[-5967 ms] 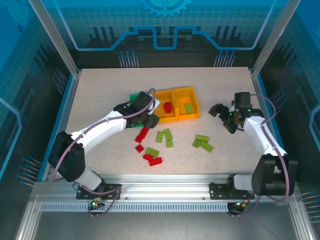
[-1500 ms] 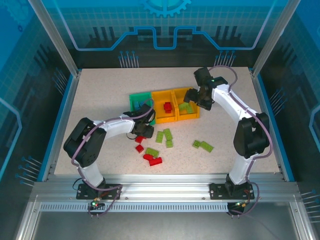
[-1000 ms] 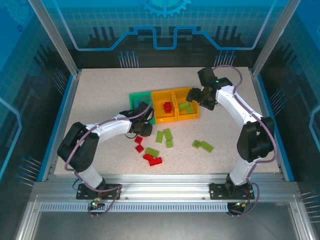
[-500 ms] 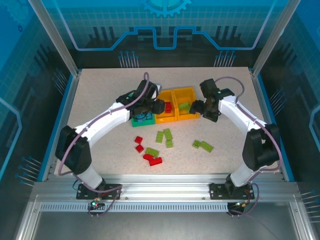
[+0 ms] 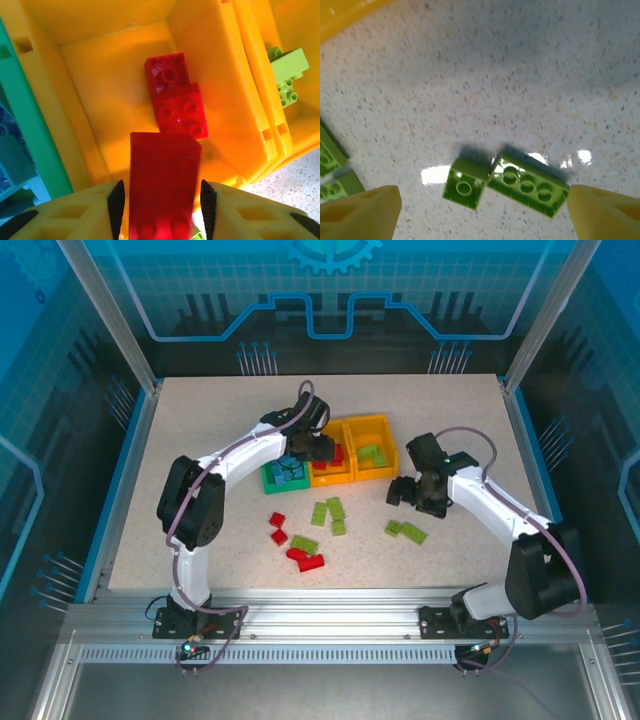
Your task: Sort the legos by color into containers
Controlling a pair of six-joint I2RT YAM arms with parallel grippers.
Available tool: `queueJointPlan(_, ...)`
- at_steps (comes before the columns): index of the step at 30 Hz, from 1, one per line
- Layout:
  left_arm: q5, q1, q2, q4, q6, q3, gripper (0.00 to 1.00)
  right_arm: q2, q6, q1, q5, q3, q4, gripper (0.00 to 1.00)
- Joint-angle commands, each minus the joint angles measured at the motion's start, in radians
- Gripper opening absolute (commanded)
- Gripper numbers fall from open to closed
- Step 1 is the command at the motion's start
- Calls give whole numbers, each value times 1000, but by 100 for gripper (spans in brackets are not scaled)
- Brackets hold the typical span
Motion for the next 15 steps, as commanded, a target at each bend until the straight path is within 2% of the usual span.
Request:
queueJointPlan(1,8,3,2,-16,-20,47,54,-33,37,27,-41,-24,-54,87)
queueJointPlan(3,9,2,-3,-7,-23,44,65,-48,91,59,-45,-36,-62,86)
queueJointPlan(9,7,-13,-95,60,-26,-18,77,-4,197,148,-46,-52,-48,80)
queueJointPlan(13,-21,-14,-186,94,-16,-86,99,50,219,181,-40,-36,-38,77)
queueJointPlan(15,-49,-13,-231,104,-7,-127,99,79,226,191,-35,-22,-38,75)
